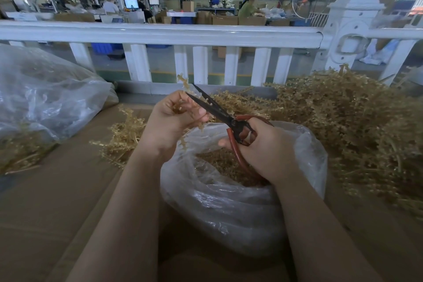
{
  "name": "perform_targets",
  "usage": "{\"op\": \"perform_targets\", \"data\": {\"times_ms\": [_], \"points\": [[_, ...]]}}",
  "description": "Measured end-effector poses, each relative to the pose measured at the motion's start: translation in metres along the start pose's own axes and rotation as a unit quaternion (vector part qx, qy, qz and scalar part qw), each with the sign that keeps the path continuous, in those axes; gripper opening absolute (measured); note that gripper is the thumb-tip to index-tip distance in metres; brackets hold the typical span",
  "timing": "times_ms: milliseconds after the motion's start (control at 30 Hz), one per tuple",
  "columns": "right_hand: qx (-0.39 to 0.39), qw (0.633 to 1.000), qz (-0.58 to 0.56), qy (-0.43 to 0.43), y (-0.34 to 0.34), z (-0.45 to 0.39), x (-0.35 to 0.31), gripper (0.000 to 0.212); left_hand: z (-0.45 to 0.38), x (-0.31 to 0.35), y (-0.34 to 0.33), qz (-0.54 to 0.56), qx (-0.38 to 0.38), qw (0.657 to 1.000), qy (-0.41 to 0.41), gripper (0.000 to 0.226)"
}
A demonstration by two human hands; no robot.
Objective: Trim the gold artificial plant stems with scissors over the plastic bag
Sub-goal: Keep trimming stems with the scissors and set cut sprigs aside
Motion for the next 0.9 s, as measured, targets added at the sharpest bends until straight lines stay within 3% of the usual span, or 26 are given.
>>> {"op": "perform_targets", "data": {"times_ms": [100,267,400,567,667,900], "points": [[-0.016,1.000,-0.012,-0.008,-0.0021,0.0007,0.0012,0.058,0.0008,0.0001,0.0000,0.010,-0.008,1.000,0.000,0.019],[-0.036,0.998,-0.039,-0.014,-0.0020,0.0002,0.0005,0.048,0.0014,0.0006,-0.0019,0.023,-0.018,1.000,0.002,0.016],[-0.051,0.998,-0.030,-0.018,-0.0031,-0.0004,0.0024,0.045,0.0005,-0.0020,-0.0010,-0.005,-0.017,1.000,0.009,0.020],[-0.059,0.997,-0.030,-0.030,-0.0038,-0.0008,0.0038,0.058,-0.0004,-0.0047,-0.0009,-0.030,-0.013,0.999,0.003,0.026],[-0.062,0.997,-0.041,-0.028,-0.0030,0.0000,0.0022,0.051,-0.0002,-0.0049,-0.0006,-0.031,-0.020,0.999,0.002,0.033],[-0.083,0.994,-0.064,-0.040,-0.0038,-0.0014,0.0033,0.061,0.0006,-0.0039,-0.0032,-0.018,-0.032,0.999,0.010,0.039]]}}
Point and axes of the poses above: each hand's wrist, its own z-axis away from the middle knuckle, its own y-axis out of the back of the hand, x = y × z, the point moved 3 cm from there along -z, towards the middle knuckle, and after that the axes turned 5 degrees about z, right-handed, at the moved point
